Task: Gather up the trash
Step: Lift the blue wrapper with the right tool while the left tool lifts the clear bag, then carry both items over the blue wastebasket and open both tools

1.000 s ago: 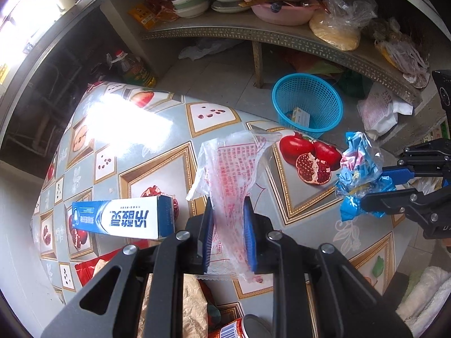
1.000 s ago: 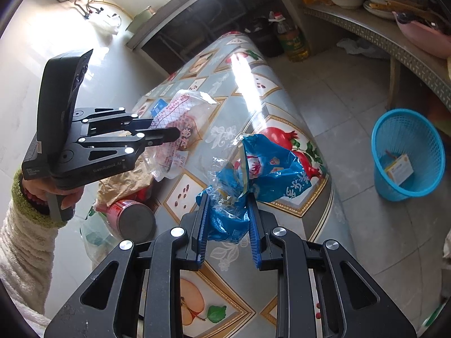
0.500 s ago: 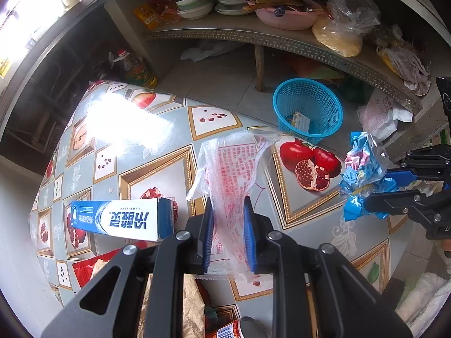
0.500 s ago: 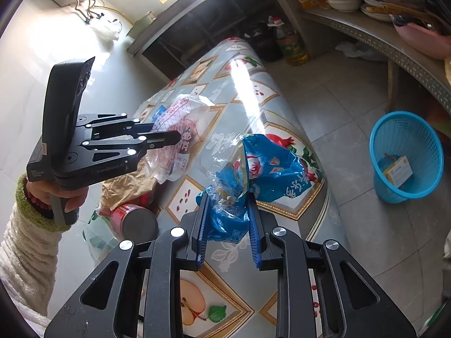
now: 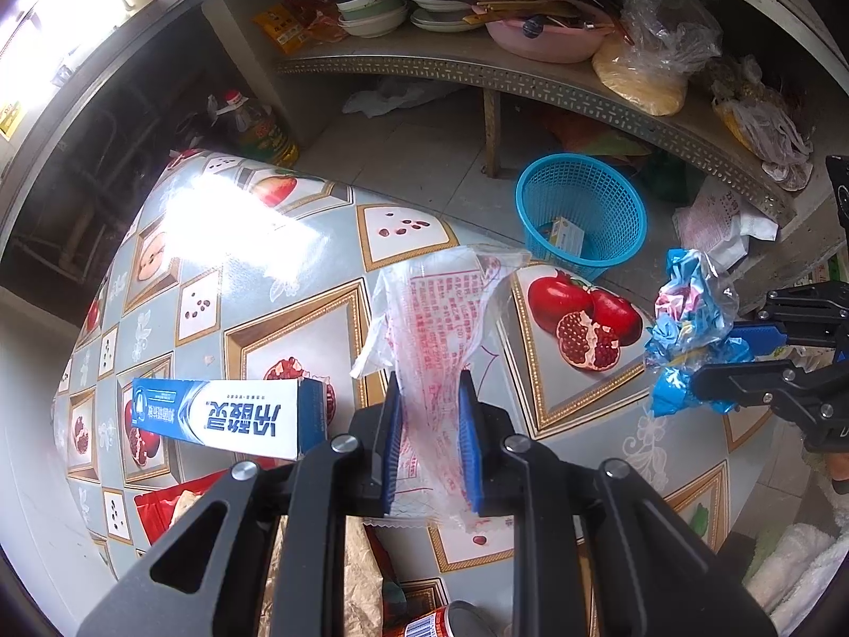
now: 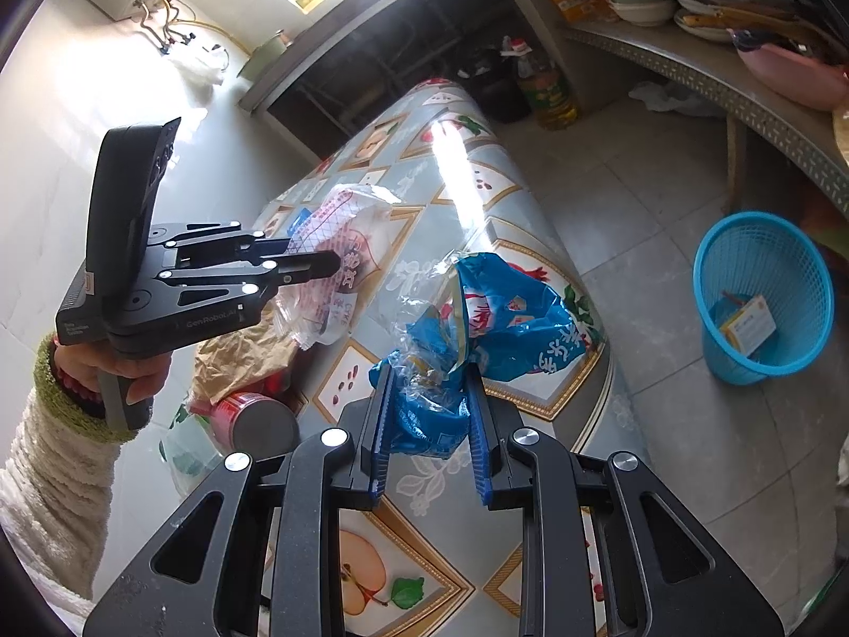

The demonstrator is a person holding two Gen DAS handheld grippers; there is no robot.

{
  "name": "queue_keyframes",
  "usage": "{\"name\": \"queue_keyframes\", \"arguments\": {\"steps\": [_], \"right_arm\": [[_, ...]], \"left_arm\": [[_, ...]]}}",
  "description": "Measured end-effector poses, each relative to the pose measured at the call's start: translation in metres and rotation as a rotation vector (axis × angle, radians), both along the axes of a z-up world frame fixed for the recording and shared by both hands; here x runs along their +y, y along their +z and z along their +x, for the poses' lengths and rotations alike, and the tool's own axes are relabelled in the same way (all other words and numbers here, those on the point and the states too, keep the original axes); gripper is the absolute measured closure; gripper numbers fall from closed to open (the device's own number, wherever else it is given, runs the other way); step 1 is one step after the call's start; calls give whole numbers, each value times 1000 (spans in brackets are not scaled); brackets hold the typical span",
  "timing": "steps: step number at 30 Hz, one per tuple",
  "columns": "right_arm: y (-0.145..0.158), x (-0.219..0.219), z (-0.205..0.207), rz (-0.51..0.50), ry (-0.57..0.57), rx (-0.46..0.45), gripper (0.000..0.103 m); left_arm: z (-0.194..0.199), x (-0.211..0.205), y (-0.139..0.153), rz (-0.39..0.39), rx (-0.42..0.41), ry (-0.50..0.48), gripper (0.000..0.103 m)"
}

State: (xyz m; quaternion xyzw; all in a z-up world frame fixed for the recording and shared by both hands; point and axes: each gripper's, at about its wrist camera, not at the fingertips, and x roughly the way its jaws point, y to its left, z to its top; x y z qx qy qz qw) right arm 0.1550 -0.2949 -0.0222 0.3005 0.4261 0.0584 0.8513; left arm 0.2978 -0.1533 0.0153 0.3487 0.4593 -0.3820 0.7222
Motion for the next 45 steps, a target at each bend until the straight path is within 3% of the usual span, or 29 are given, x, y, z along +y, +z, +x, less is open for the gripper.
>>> {"name": "queue_keyframes", "arguments": {"steps": [18,29,36,45], "right_arm": [[16,-46,-20,34,-113,-96,80],[0,-121,-55,6,-321,-80,80],[-51,-180,-66,-7,-448,50,80],[-128,-224,-34,-35,-471,199,80]], "left_arm": [[-9,-34,25,-26,-35,-22,85],[-18,-113,35,-68,-10,-73,85],[-23,-190,5,-66,95,-105,85],[-18,-293,-85,35,245,-78,84]]}}
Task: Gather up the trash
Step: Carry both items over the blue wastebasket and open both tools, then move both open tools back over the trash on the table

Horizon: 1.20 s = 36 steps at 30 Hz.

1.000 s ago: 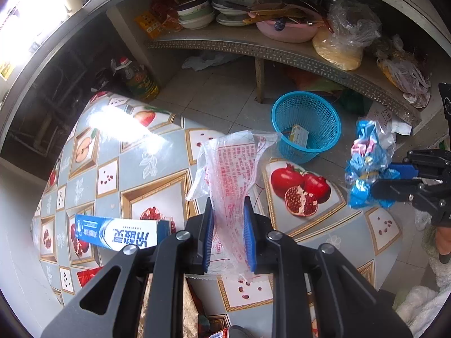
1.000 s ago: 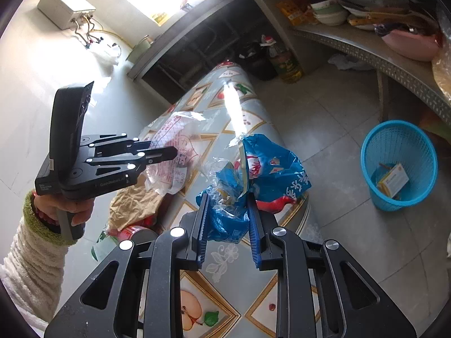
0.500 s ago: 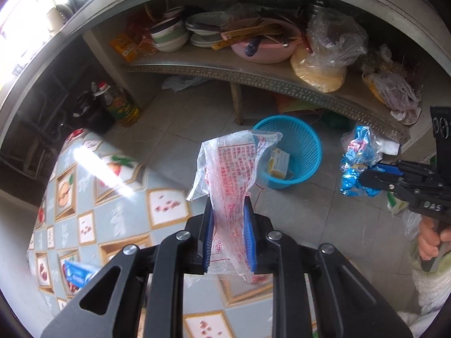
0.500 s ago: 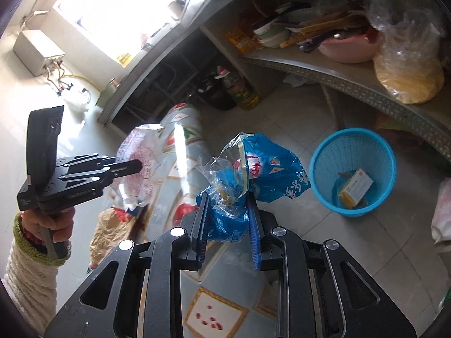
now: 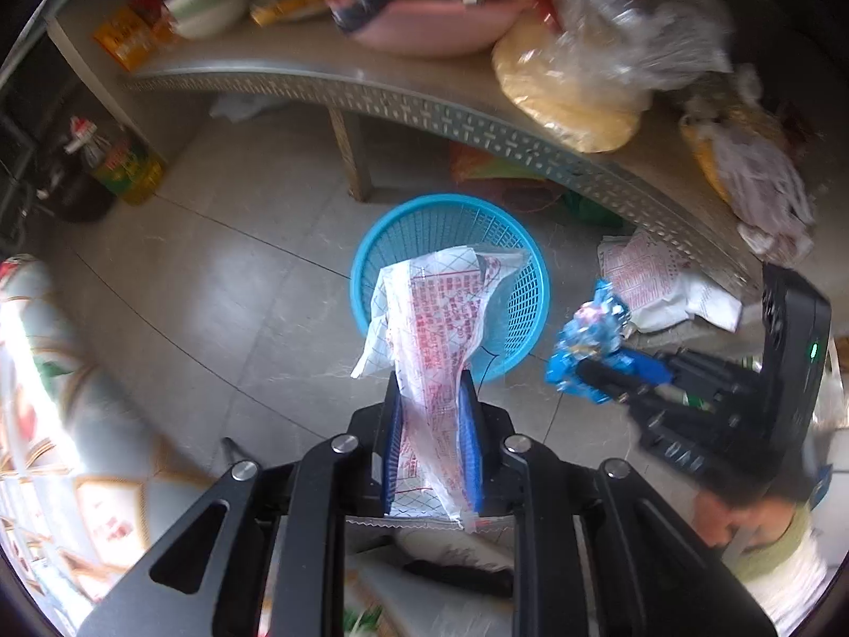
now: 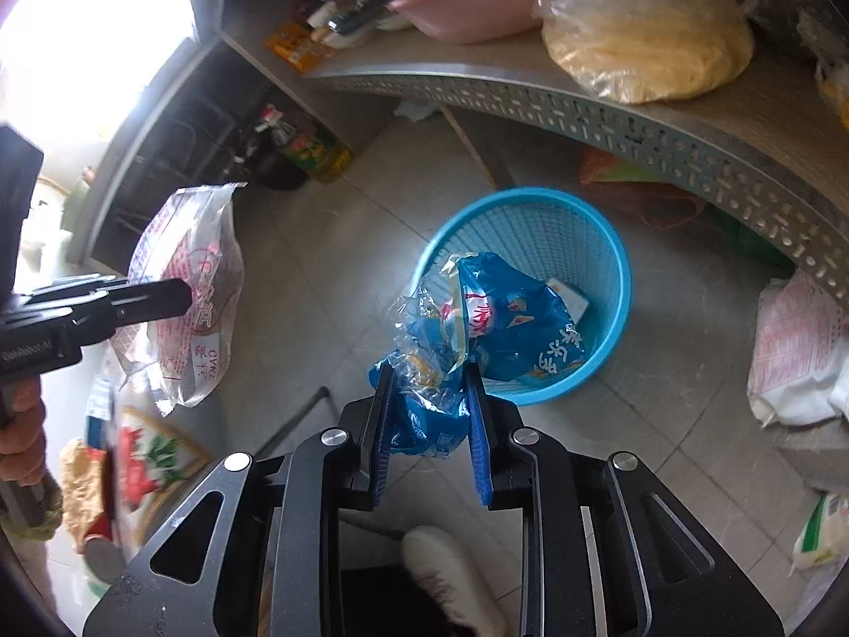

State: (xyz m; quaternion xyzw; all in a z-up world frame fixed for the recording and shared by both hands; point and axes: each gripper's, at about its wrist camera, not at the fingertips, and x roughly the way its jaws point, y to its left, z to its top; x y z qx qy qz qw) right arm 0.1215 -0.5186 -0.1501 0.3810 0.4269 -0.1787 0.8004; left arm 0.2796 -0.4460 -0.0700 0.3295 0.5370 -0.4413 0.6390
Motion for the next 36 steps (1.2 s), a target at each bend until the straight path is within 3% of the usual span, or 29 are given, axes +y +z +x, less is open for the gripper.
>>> {"name": "queue_keyframes", "arguments": {"steps": [5,6,7,9,14,19,25,30,36], "right_arm": [[-43,-20,29,-20,-22,51,76],[-54,-24,34,-32,-30,67,68],[-66,-27,39,-38,-38,85,56],[-88,-34,41,-37,-63,124,48],[-111,-32,29,-15,-95,130,48],[-104,-28,8,-25,-120,104,48],[-71,-22,-8,-73,-134,39,45],[-29,5,-22,-143,-113,-8,39],[17,36,-39,-207,-108,-17,29]], "left_arm": [[14,-49,-34,-4,21,41,81],[15,-57,-40,-7,17,48,78],[18,-64,-47,-3,4,55,70],[23,-74,-58,12,-24,93,51],[28,-71,-70,-30,44,137,45],[26,-66,-63,-31,5,103,43],[27,-47,-34,-67,-12,101,43],[22,-3,13,-127,-35,95,43],[-3,84,85,-202,-90,24,40]]}}
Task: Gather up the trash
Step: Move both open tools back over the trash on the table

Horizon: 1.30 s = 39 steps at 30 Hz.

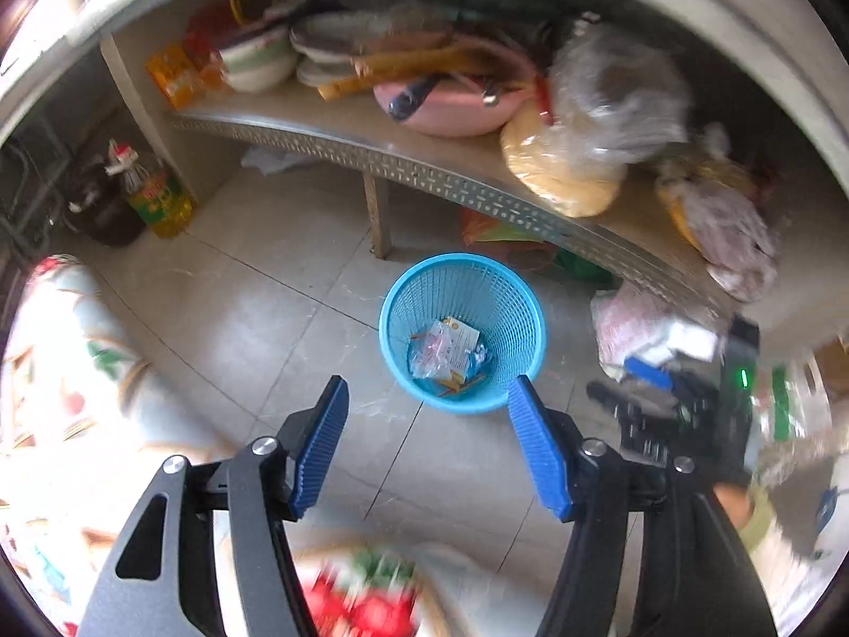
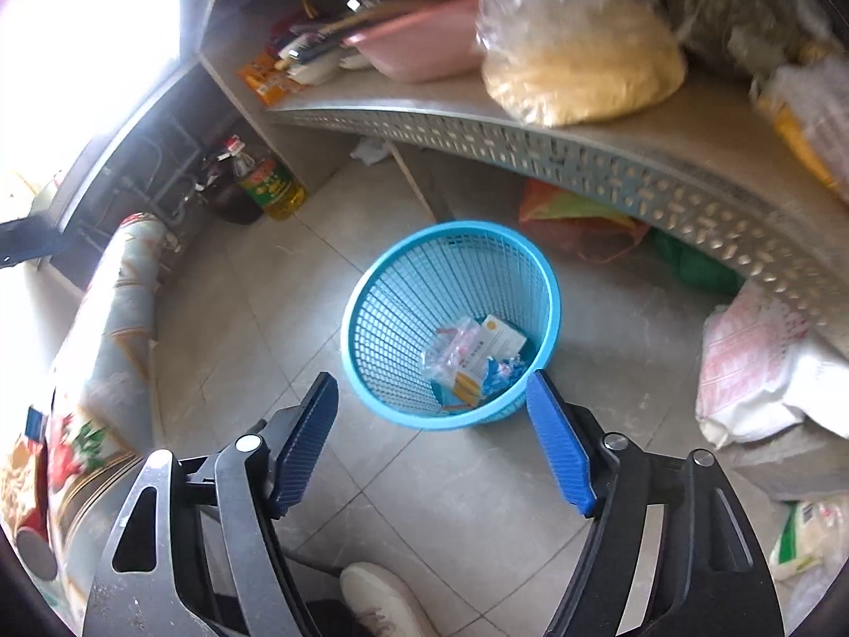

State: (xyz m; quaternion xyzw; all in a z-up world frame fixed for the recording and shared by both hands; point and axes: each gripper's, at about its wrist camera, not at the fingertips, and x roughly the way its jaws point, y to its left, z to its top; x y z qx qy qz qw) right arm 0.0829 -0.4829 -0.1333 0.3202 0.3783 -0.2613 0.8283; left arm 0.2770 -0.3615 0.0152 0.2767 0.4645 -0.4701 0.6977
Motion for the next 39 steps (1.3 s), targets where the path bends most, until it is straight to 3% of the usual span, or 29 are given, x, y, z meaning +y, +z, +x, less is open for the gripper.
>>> {"name": "queue_keyframes", "arguments": {"steps": [3,7,10,14,17,25,33,39], "right_arm": [[22,11,-8,-35,-1,-2,22],[52,29,-12,-97,2,9,13],[77,44,-13,-144,11,7,8],[110,68,-16,-199,20,-14,8],[134,87,-14,-246,45,-21,8],[169,147,7,-369,159,-19,8],[174,221,38,-461,373,-9,8],[175,254,53,-509,418,-24,8]], "left_arm": [[-15,48,32,-20,-54,-7,38],[-32,108,69,-47,-114,67,35],[-49,147,92,-109,-169,108,29],[-76,194,107,-170,-352,174,24],[-93,220,106,-174,-420,192,23],[-108,293,109,-229,-430,342,23],[-115,352,103,-261,-454,485,23],[-132,397,93,-278,-484,563,23]]}}
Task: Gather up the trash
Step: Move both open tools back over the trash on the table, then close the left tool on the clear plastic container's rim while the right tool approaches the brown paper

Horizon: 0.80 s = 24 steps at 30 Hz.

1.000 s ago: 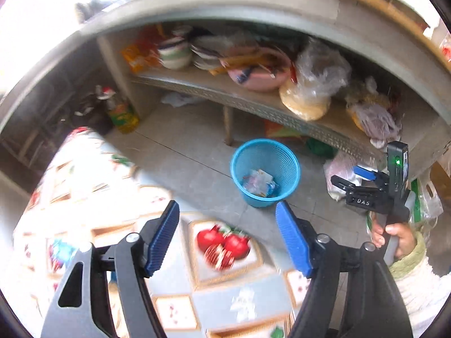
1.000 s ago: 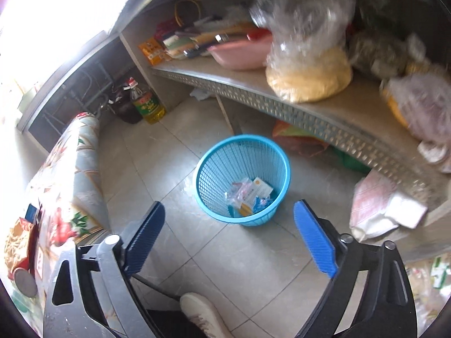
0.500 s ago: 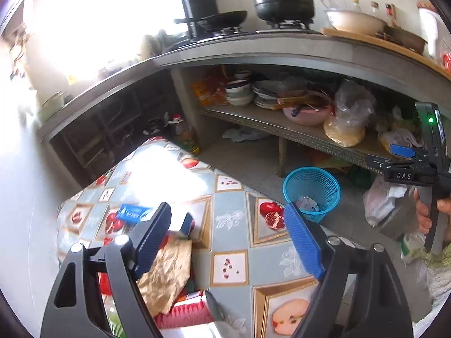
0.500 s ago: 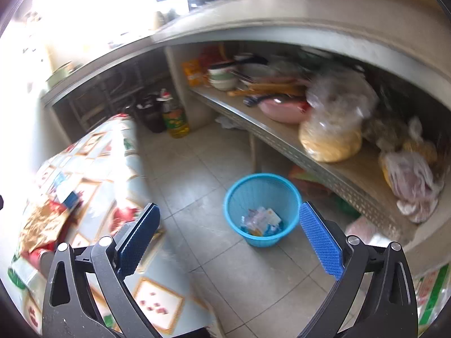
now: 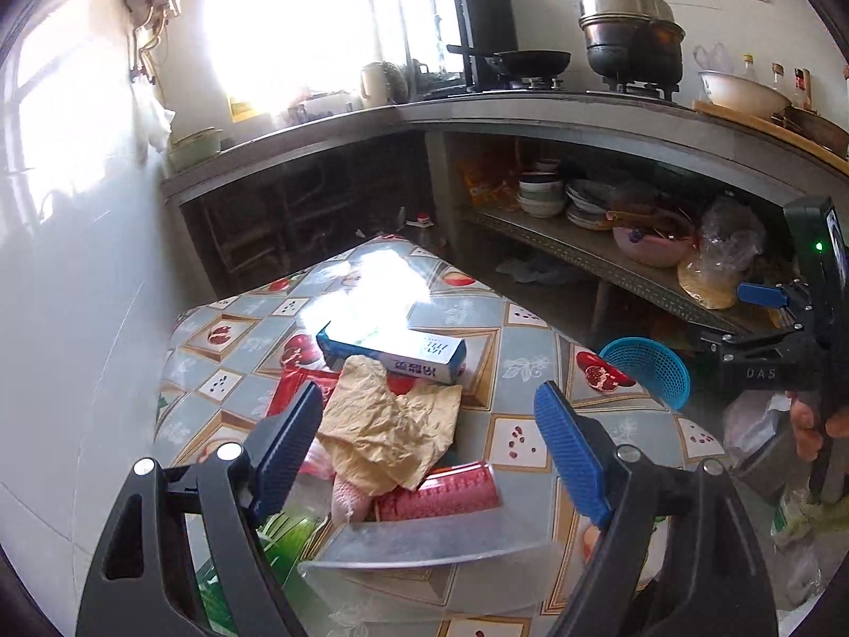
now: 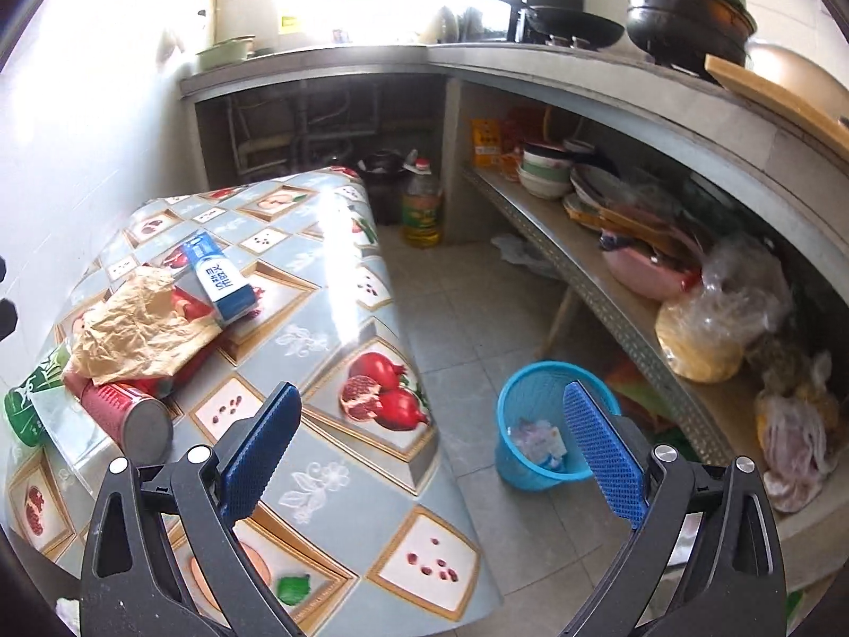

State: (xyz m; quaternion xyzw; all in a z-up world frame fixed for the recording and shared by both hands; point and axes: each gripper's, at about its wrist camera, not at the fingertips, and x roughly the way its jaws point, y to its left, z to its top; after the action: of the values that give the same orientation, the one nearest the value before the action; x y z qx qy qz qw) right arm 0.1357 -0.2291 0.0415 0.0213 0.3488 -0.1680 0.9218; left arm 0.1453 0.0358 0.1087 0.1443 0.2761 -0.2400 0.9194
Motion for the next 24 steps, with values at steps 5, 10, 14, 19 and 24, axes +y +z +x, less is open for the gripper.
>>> {"name": "queue_keyframes", "arguments": {"steps": [5,10,14,19,24], "right_arm": [[-2,14,0,28,51,-45,8],[-7,21,1,168,129,-83,8],[-10,31,3,236,167,-87,8],[-15,42,5,262,203,-72,10],[-21,45,10,297,230,-41,20]], "left_arm": [[-16,36,-11,-47,15,43,23],[-29,59,-26,-67,13,68,23],[-34,64,-41,-77,36,51,23],[-43,60,-62,-19,35,40,24],[-46,54,-80,52,7,57,36]]}}
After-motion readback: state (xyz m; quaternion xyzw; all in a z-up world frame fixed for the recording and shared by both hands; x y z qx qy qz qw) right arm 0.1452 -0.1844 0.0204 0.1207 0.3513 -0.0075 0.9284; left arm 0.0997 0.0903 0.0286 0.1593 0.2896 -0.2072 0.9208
